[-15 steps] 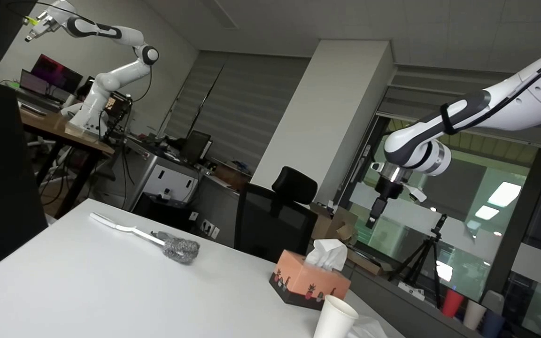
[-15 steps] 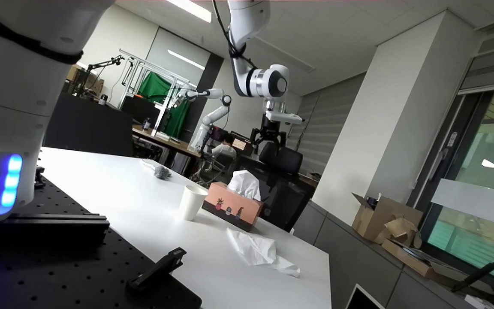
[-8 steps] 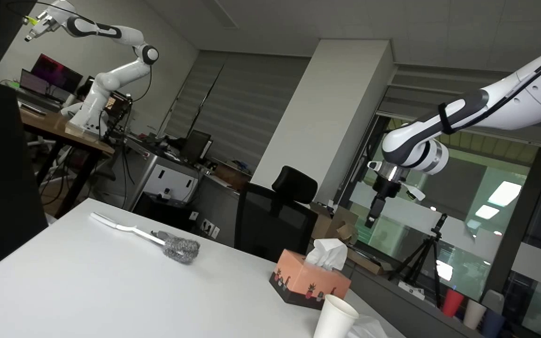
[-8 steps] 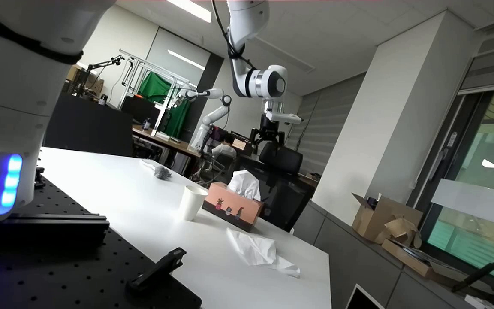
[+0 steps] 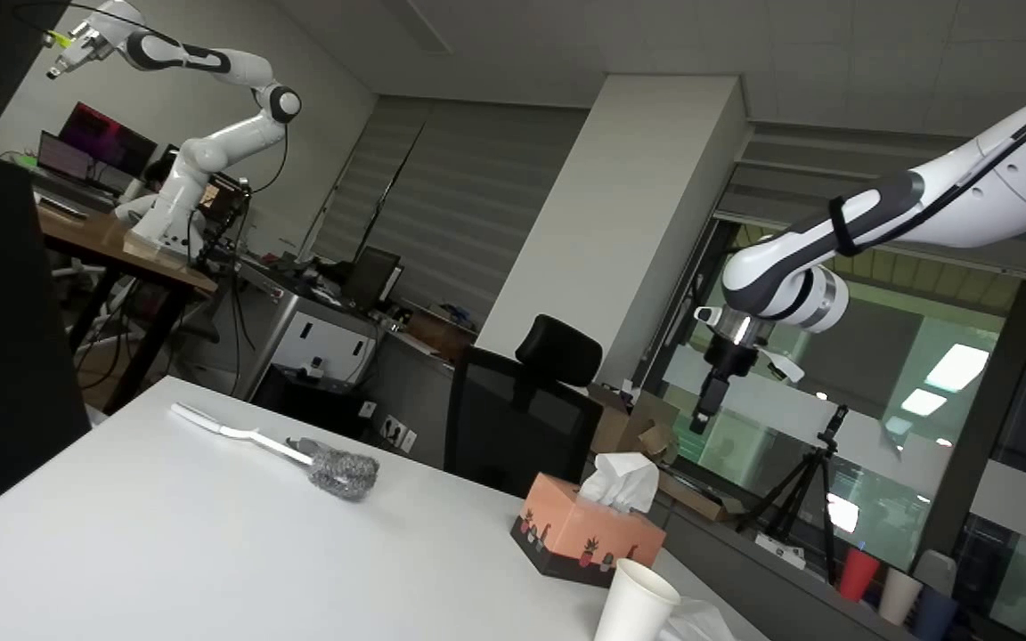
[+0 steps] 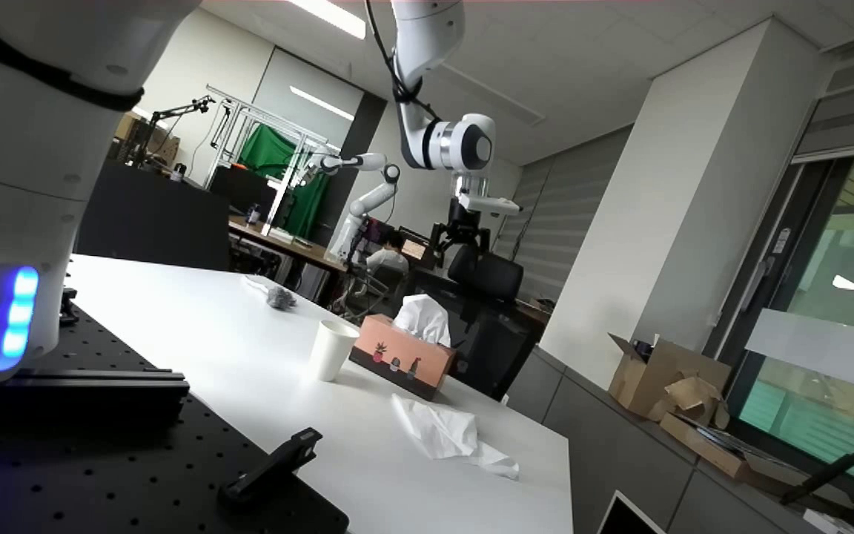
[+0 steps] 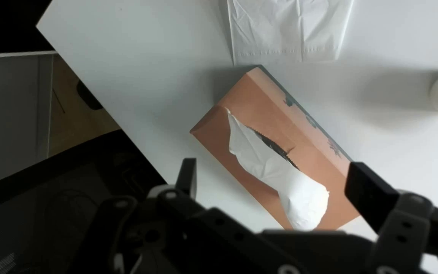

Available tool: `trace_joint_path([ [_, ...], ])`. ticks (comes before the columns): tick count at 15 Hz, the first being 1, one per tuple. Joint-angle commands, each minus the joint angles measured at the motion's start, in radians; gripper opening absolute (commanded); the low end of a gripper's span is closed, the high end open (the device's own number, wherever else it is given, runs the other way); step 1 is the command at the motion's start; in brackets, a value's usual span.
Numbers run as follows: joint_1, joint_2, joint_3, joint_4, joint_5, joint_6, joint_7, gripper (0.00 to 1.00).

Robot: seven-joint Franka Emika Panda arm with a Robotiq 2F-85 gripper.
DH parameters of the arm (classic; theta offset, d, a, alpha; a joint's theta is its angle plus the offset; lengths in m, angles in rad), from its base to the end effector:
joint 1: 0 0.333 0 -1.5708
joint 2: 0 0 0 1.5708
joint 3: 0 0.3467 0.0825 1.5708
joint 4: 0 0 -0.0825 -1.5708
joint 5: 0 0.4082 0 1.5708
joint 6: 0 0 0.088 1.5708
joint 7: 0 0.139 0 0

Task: Pick a tissue from the box and place it on the table

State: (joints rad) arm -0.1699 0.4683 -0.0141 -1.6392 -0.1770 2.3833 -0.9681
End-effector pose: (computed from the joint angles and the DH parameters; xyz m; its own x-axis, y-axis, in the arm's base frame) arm 0.7325 -0.1407 0.3580 0.6206 0.7839 0.0186 0.7432 -0.5955 0.3050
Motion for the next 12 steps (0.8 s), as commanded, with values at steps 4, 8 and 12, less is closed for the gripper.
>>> trace_joint_path([
  [4,-0.046,0.090,0.116,0.054,0.097,0.067,-0.338,1.00],
  [8,-0.014,0.129,0.095,0.090,0.068,0.005,-0.419,1.00],
  [12,0.009,0.142,0.055,0.115,0.003,-0.038,-0.451,1.00],
])
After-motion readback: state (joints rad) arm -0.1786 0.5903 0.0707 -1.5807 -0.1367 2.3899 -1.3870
